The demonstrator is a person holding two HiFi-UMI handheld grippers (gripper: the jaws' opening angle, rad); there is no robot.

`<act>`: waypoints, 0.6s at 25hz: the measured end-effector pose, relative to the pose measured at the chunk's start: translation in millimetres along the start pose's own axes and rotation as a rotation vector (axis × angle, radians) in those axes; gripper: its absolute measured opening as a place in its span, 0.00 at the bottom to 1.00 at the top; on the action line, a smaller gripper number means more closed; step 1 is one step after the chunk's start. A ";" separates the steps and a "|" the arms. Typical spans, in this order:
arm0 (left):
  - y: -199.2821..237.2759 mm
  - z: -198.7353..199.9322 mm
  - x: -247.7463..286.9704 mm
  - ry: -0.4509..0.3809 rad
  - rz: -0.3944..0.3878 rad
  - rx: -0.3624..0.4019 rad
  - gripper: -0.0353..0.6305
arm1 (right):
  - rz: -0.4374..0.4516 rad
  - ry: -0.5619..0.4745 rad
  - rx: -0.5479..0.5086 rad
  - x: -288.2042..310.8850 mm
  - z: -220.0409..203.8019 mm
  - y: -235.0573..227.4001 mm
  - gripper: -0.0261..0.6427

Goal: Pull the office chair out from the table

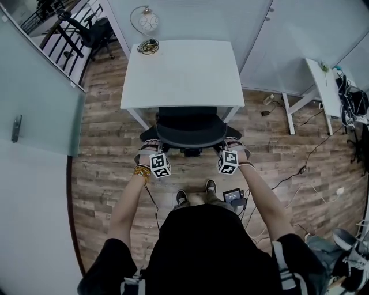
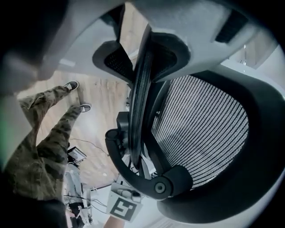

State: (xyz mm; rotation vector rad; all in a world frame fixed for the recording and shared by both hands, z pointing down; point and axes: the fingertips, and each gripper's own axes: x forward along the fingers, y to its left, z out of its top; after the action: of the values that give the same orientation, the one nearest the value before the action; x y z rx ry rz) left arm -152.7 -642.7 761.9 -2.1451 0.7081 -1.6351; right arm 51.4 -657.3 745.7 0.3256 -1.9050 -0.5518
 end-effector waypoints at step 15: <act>-1.6 -16.3 1.2 0.040 -0.055 -0.035 0.26 | 0.021 0.076 0.088 4.9 10.4 7.9 0.19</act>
State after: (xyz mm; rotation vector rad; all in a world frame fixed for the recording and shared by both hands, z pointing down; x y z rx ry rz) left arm -167.8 -641.8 768.1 -2.1799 0.7011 -1.7104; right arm 40.1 -650.5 750.4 0.3782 -1.8599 -0.4368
